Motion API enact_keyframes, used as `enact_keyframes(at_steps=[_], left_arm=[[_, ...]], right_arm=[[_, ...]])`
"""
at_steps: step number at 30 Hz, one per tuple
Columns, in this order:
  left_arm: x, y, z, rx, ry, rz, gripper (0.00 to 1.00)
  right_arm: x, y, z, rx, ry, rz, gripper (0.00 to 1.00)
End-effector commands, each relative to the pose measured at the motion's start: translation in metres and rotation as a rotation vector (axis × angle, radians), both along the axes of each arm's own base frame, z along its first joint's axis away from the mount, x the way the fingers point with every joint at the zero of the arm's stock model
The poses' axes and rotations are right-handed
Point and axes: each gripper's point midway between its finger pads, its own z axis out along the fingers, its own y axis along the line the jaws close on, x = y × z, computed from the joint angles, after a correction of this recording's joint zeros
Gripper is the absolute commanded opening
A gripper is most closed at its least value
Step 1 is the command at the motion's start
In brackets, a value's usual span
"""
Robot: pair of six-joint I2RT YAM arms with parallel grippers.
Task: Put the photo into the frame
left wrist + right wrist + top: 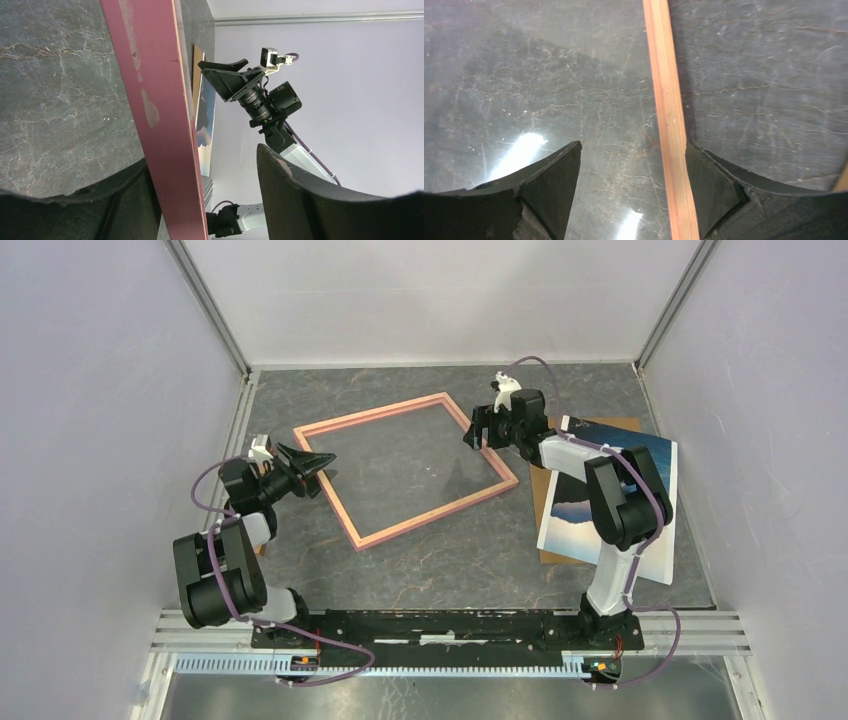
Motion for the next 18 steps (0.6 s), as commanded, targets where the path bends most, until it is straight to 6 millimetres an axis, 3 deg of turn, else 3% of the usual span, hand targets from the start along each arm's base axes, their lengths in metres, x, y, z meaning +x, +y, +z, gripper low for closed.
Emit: enact_keyframes(at_steps=[1,7,18], left_arm=[[0.006,0.003,0.014,0.002,-0.064,-0.01,0.69],[0.007,0.003,0.012,0.006,-0.058,-0.007,0.72],[0.008,0.003,0.023,-0.03,-0.103,-0.011,0.67]], right_arm=[[0.001,0.023,0.008,0.132,-0.008,0.063,0.78],[-0.002,0.02,-0.002,0.129,0.011,0.04,0.69],[-0.003,0.02,-0.011,0.097,0.031,0.057,0.74]])
